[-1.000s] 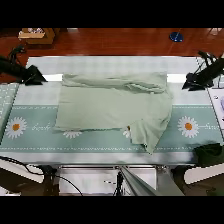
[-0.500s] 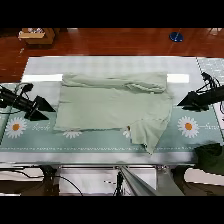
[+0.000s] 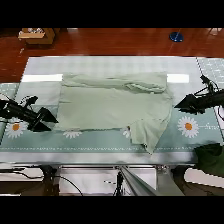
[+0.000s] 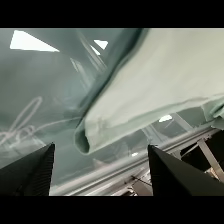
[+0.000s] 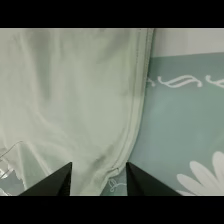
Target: Fold the shirts.
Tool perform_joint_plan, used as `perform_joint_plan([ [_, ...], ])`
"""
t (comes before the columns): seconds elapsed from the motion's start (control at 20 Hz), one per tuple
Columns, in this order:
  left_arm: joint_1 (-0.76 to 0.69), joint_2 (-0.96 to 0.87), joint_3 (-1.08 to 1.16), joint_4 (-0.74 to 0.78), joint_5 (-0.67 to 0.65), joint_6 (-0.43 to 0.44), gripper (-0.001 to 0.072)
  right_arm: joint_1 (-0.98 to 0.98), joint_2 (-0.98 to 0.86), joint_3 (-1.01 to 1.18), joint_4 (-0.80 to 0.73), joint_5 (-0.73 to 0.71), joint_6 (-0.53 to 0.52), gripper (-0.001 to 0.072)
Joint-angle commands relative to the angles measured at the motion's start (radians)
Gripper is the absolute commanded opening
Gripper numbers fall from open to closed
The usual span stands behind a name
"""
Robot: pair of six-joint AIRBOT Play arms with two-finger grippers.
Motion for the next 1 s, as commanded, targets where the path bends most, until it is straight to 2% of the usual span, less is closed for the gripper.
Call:
perform_joint_plan([
  [0.0,-0.035,-0.006,-0.014,-0.032,0.095,-0.023,0.0656,0.000,0.002,-0.003,0.004,-0.002,0.002,0.0433],
  [0.1,-0.087,-0.022,-0.014,-0.085,0.130,-0.023,0.0654,0.000,0.002,-0.003,0.019,0.004,0.003,0.0432],
  [0.15,-0.115,-0.031,-0.014,-0.097,0.133,-0.024,0.0627,0.000,0.002,-0.003,0.034,0.007,0.003,0.0432],
  [0.2,-0.142,-0.039,-0.015,-0.097,0.130,-0.030,0.0482,0.000,0.004,-0.003,0.045,0.007,0.003,0.0432],
  [0.25,-0.166,-0.044,-0.017,-0.094,0.125,-0.030,0.0298,0.000,0.010,-0.003,0.055,0.004,0.003,0.0432],
  [0.3,-0.183,-0.044,-0.021,-0.093,0.125,-0.026,0.0166,0.000,0.019,-0.003,0.055,-0.003,0.003,0.0433],
  [0.4,-0.192,-0.042,-0.021,-0.090,0.118,-0.014,0.0024,-0.001,0.042,-0.003,0.041,-0.008,0.002,0.0432],
  [0.45,-0.190,-0.040,-0.021,-0.090,0.109,-0.010,0.0023,-0.001,0.051,-0.003,0.014,-0.008,0.002,0.0433],
  [0.5,-0.186,-0.036,-0.021,-0.091,0.093,0.002,0.0023,-0.003,0.058,-0.003,-0.034,-0.004,0.004,0.0490],
  [0.55,-0.179,-0.034,-0.021,-0.090,0.073,0.018,0.0023,-0.014,0.057,-0.005,-0.083,0.011,0.011,0.0513],
  [0.6,-0.171,-0.031,-0.021,-0.090,0.054,0.029,0.0023,-0.032,0.058,-0.018,-0.104,0.013,0.026,0.0513],
  [0.75,-0.146,-0.018,-0.021,-0.091,0.045,0.042,0.0023,-0.068,0.058,-0.114,-0.039,0.028,0.031,0.0512],
  [0.95,-0.143,-0.014,-0.021,-0.091,0.045,0.042,0.0024,0.016,0.058,-0.238,-0.002,0.005,0.005,0.0501],
])
